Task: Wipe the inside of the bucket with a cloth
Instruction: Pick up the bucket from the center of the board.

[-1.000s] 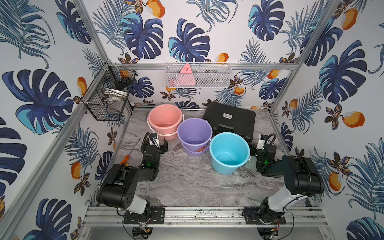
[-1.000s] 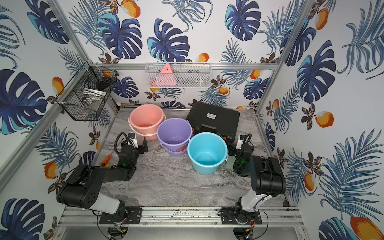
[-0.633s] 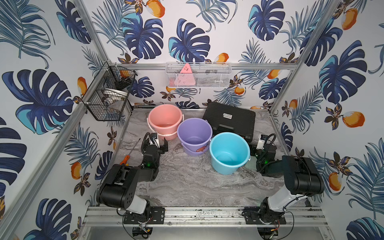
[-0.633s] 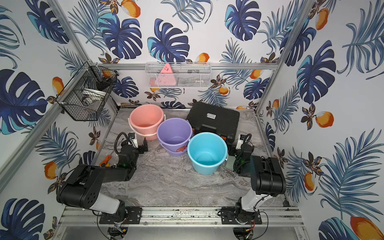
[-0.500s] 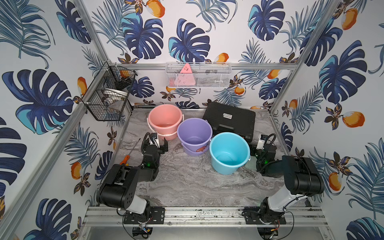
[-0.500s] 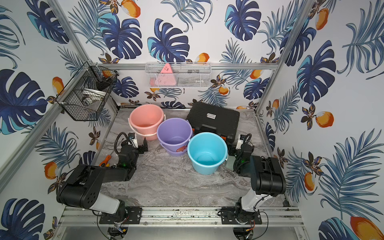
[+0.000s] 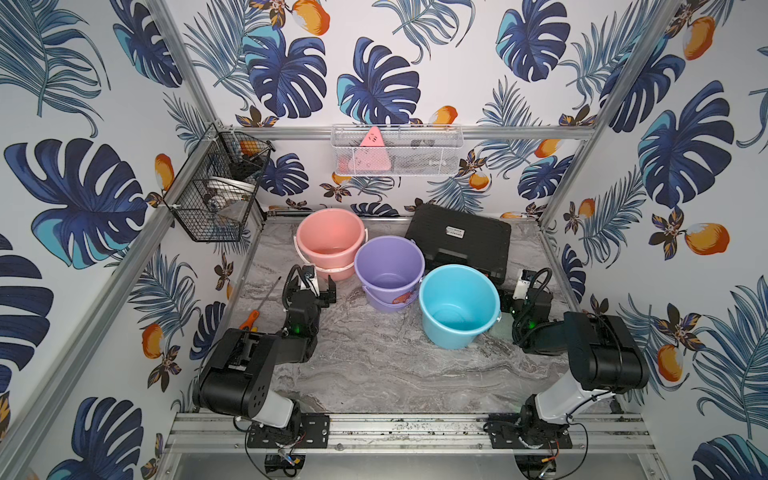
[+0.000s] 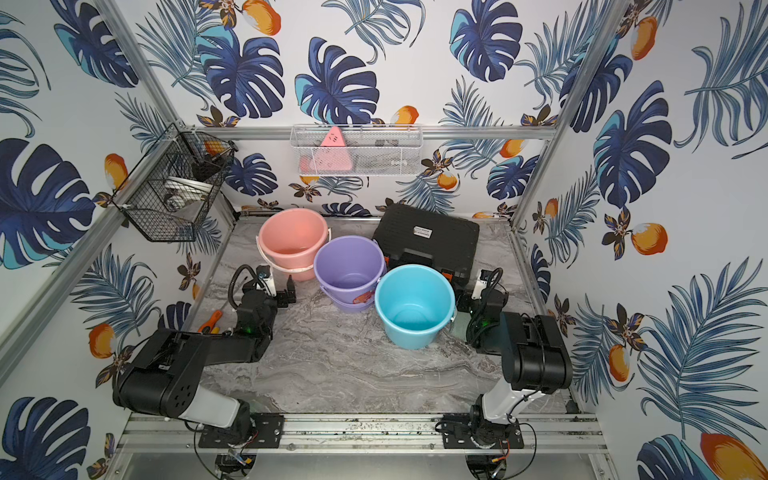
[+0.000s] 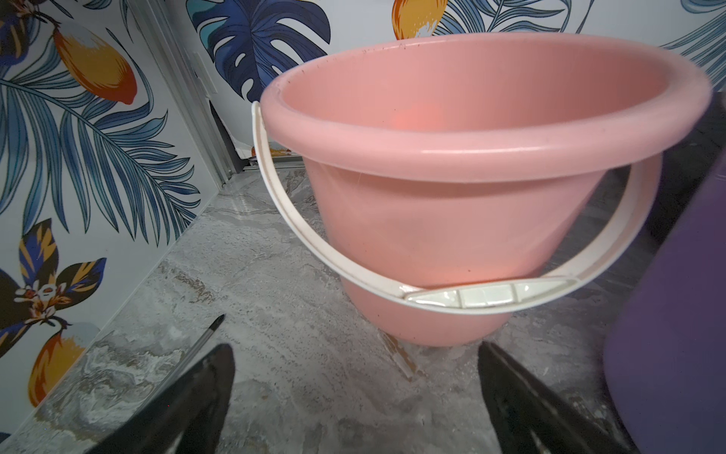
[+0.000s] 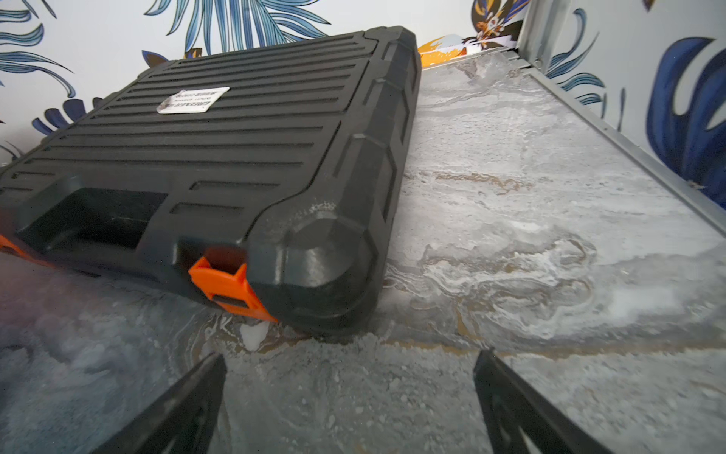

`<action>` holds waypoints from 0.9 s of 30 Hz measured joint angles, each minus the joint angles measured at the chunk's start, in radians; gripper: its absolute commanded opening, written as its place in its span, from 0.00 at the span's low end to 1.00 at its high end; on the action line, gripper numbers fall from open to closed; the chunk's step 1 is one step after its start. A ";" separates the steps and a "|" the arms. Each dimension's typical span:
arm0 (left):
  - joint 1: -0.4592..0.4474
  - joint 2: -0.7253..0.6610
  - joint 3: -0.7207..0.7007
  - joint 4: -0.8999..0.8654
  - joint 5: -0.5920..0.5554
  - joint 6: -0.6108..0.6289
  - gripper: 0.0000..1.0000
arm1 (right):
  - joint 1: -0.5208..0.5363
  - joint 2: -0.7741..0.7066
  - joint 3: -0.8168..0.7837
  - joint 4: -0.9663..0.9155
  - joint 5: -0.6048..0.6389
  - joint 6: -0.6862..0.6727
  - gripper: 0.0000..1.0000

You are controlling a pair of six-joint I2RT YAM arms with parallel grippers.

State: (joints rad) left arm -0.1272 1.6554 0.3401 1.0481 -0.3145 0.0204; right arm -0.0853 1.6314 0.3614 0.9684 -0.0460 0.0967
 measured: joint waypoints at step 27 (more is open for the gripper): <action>-0.174 -0.439 0.094 -0.403 -0.135 0.033 0.99 | 0.084 -0.403 -0.225 0.127 0.586 0.130 1.00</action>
State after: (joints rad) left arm -0.3016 1.2163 0.4343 0.6449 -0.4500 0.0532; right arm -0.0017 1.2285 0.1364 1.0950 0.5400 0.2264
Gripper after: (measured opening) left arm 0.991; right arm 0.999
